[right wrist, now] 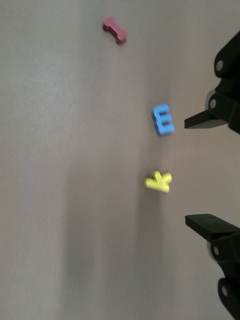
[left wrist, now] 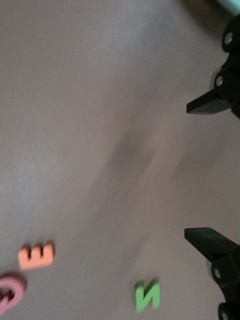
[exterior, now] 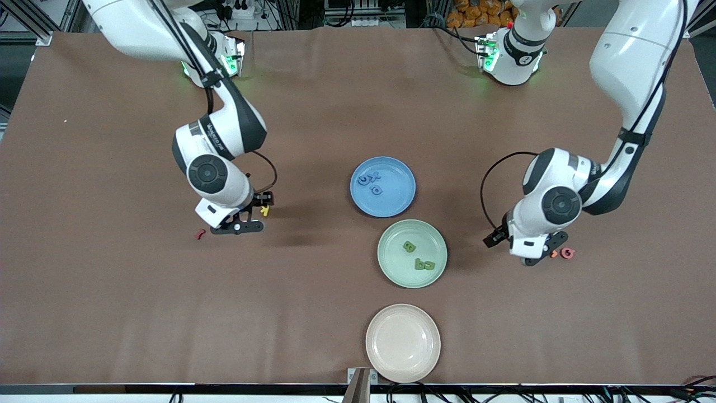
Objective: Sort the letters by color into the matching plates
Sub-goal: 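Grasp blue m with the right gripper while the left gripper grasps green z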
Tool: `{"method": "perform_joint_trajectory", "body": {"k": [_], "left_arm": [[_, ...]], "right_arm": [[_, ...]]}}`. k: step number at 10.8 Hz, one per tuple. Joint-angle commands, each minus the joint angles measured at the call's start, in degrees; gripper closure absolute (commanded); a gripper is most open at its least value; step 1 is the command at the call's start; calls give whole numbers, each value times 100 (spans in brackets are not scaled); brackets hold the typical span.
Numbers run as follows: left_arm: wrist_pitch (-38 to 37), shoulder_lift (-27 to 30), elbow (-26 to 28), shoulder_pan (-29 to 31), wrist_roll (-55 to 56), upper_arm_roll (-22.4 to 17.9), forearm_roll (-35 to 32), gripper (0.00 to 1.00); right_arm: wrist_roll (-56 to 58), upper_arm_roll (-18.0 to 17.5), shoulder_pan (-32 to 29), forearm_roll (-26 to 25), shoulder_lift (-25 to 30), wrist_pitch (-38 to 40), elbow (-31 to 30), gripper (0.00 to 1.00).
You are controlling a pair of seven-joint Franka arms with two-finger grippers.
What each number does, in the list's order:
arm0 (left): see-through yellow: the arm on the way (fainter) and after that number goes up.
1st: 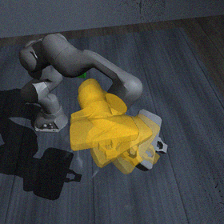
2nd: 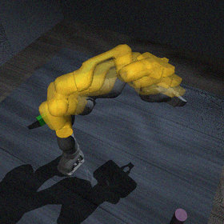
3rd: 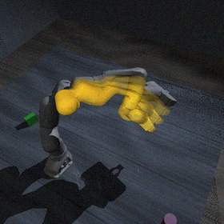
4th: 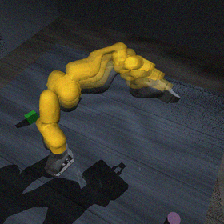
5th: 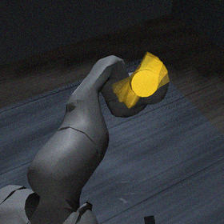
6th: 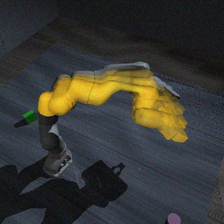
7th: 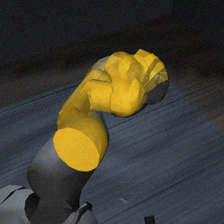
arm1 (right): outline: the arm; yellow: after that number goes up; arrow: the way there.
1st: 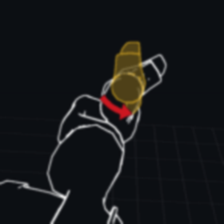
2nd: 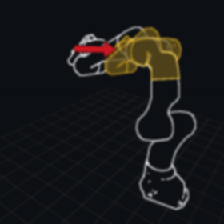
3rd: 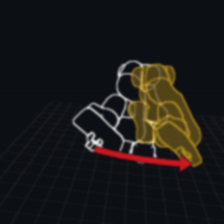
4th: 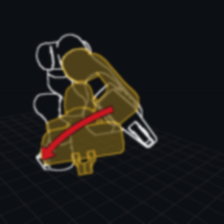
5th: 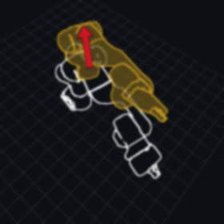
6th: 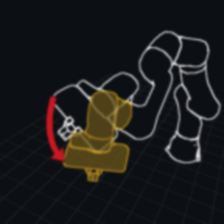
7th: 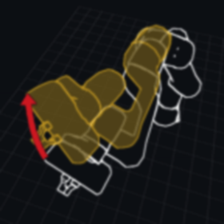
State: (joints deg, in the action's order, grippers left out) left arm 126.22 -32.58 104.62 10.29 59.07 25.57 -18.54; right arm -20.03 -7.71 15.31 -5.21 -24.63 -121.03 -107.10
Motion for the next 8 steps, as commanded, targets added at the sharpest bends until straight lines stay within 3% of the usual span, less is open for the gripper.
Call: {"method": "perform_joint_trajectory", "body": {"k": [1, 4, 8], "left_arm": [[1295, 1373, 2012, 586, -579, 106, -61, 0], [2185, 1588, 2904, 1402, -704, 106, -727, 0], [2548, 974, 2643, 2142, -704, 97, -853, 0]], "right_arm": [[955, -107, -580, -366, 266, -1164, -1117, 23], [1650, -107, -932, -384, 178, -2333, -1725, 24], [1669, -168, -880, -384, 169, -2548, -1999, 27]]}}
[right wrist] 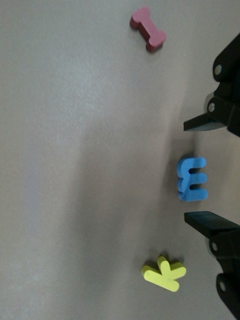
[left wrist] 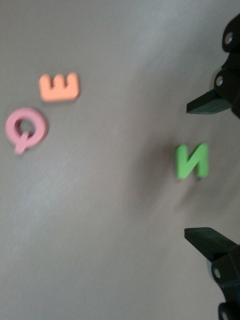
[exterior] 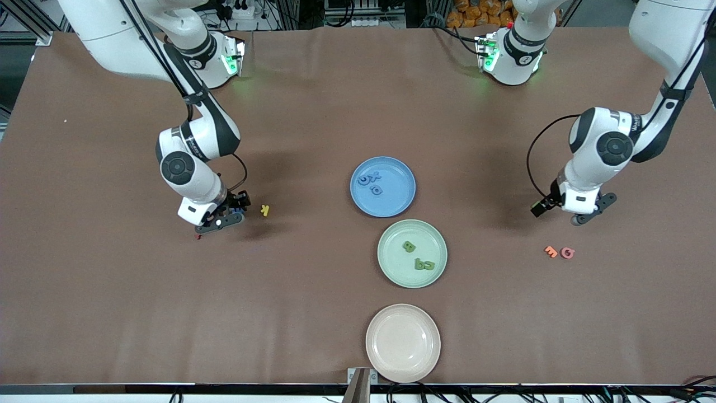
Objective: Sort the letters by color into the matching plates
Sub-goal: 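Grasp blue m with the right gripper while the left gripper grasps green z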
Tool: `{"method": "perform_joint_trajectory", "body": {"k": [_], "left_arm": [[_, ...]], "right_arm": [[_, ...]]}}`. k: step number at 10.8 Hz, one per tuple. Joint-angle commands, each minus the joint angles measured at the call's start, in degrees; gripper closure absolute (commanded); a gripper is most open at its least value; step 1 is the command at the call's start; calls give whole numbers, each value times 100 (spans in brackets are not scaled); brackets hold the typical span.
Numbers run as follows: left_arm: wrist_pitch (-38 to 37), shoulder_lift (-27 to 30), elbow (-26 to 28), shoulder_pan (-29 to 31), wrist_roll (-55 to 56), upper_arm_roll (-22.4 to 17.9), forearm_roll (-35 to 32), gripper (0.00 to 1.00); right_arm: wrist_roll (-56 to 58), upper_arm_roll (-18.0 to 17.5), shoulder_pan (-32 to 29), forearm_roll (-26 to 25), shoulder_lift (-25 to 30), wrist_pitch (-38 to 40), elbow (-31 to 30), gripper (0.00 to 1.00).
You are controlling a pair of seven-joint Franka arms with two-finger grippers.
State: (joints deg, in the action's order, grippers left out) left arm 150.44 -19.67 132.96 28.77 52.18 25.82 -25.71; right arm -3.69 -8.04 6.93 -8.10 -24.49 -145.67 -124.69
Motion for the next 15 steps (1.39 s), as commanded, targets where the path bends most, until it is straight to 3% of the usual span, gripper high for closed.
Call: {"method": "perform_joint_trajectory", "body": {"k": [1, 6, 7, 8, 9, 10, 13, 15], "left_arm": [[135, -387, -218, 304, 72, 46, -136, 0], [135, -652, -209, 287, 758, 37, -128, 0], [126, -687, -209, 270, 802, 46, -128, 0], [126, -696, -209, 269, 802, 46, -128, 0], [135, -696, -183, 261, 811, 46, -128, 0], [135, -696, -165, 252, 811, 46, -136, 0], [126, -687, -130, 234, 907, 72, -136, 0], [126, -669, -104, 234, 943, 90, -136, 0]], "right_arm": [[35, -145, -43, -96, 146, -189, -310, 27], [35, -137, -104, -517, -3, -584, -407, 34], [35, -137, -104, -526, -55, -681, -407, 39], [35, -137, -104, -526, -65, -682, -407, 53], [18, -137, -96, -526, -65, -673, -407, 84], [-52, -137, -96, -509, -56, -630, -390, 100], [-446, -163, 18, -448, 154, -219, -224, 100], [-1261, -329, 386, -351, 208, 588, 302, 100]]}}
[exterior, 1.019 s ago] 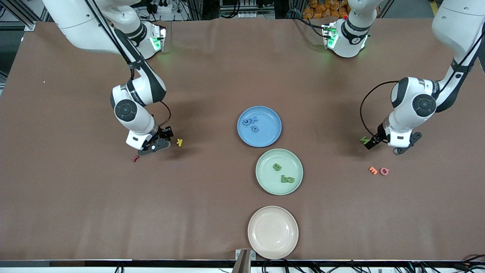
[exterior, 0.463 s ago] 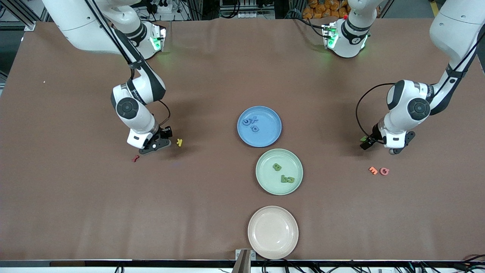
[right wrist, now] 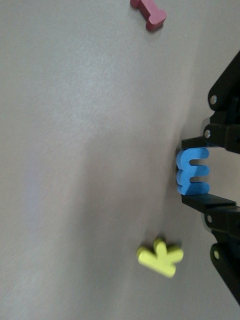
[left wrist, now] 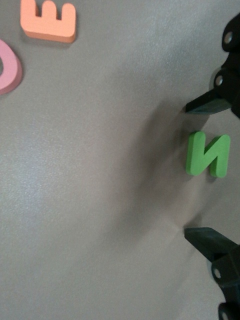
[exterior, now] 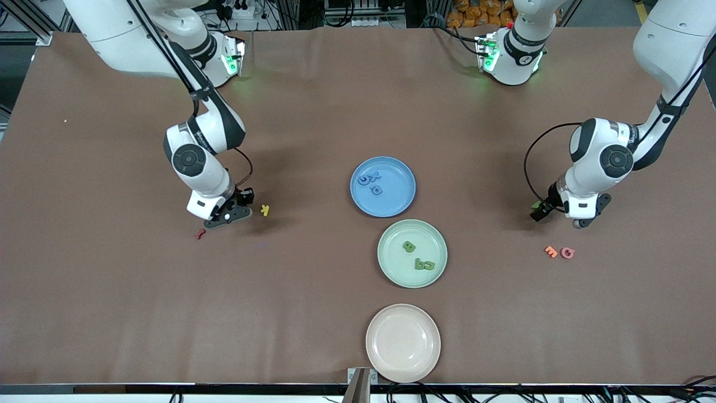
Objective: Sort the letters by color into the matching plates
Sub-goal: 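Drop m on blue plate with the right gripper while the left gripper drops z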
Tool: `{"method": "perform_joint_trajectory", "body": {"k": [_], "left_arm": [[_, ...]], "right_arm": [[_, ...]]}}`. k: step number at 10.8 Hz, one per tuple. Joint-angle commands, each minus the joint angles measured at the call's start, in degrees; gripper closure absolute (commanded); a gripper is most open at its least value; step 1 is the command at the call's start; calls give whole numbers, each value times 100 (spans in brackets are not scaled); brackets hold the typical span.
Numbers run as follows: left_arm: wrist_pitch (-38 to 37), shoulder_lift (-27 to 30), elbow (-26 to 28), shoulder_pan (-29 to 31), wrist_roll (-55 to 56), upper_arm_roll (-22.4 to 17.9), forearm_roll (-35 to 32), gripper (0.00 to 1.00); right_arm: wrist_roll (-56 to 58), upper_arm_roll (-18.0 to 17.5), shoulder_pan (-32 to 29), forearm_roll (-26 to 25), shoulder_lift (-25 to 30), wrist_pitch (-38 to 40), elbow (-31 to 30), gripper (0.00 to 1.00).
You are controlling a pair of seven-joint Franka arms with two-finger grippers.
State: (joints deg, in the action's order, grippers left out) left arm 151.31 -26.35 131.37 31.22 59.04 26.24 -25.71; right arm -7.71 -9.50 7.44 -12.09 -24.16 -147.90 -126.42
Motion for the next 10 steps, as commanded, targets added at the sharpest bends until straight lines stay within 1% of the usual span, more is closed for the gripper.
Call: {"method": "perform_joint_trajectory", "body": {"k": [1, 2, 4, 6, 7, 10], "left_arm": [[39, -1, 64, -10, 266, 48, -136, 0], [48, -10, 65, -10, 292, 48, -136, 0], [39, -1, 73, -28, 327, 48, -136, 0], [39, -10, 56, -141, 765, 57, -136, 91], [48, -19, 47, -220, 932, 48, -136, 100], [48, -2, -58, -300, 1039, 57, -136, 100]], "right_arm": [[-1272, -271, 564, 292, 175, 1015, 722, 100], [-1668, -333, 810, 538, 158, 1131, 942, 100], [-2642, -342, 1407, 611, 97, 1184, 1328, 100], [-3697, -333, 2066, 620, -166, 1193, 1750, 100], [-4242, -333, 2365, 611, -342, 1193, 2022, 100], [-5597, -325, 2999, 602, -1035, 1167, 2752, 100]]}}
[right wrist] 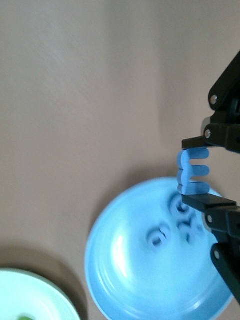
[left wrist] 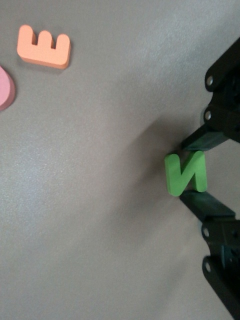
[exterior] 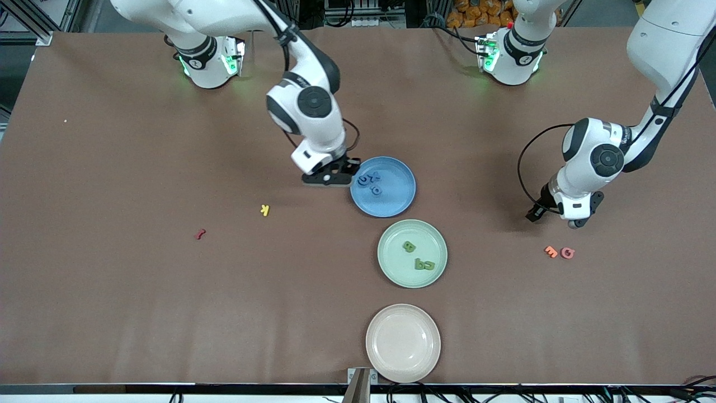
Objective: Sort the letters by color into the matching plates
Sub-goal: 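Drop m on blue plate with the right gripper while the left gripper drops z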
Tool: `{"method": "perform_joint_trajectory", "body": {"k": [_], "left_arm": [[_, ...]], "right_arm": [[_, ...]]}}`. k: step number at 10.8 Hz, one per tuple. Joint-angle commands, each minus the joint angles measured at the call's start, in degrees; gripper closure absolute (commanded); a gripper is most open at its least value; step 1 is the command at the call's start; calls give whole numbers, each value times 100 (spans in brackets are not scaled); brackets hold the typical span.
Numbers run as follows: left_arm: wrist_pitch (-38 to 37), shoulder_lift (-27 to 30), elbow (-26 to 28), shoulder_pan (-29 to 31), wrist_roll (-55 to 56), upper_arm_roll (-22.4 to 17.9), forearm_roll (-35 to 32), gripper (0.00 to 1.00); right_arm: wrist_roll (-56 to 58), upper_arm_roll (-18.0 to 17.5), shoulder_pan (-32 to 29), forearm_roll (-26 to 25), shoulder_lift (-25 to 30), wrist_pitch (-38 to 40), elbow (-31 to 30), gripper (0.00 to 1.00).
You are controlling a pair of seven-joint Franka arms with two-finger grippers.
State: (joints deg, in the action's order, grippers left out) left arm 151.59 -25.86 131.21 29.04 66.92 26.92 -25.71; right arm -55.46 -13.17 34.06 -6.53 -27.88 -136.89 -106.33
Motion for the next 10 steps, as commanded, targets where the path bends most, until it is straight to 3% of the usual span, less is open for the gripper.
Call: {"method": "perform_joint_trajectory", "body": {"k": [1, 2, 3, 5, 6, 8, 10], "left_arm": [[11, -50, -139, -135, 260, -12, -136, 100], [11, -42, -201, -188, 295, -3, -136, 100], [11, -42, -280, -197, 356, 6, -136, 100], [11, -42, -517, -294, 724, 216, -127, 100], [11, -50, -657, -433, 1022, 330, -118, 100], [11, -164, -1113, -1134, 1856, 357, -66, 100], [11, -602, -1999, -1768, 2735, 357, -57, 100]], "right_arm": [[-1166, 43, 434, 37, -875, 58, 989, 100], [-1308, 43, 444, 29, -981, 49, 1114, 95], [-1327, 43, 452, 29, -991, 23, 1123, 67], [-1310, 43, 435, 55, -895, 31, 1115, 32], [-1249, 43, 357, 55, -764, 66, 1080, 0], [-1231, 43, 128, 64, -422, 162, 931, 0], [-908, 34, -240, 64, 192, 277, 589, 0]]}}
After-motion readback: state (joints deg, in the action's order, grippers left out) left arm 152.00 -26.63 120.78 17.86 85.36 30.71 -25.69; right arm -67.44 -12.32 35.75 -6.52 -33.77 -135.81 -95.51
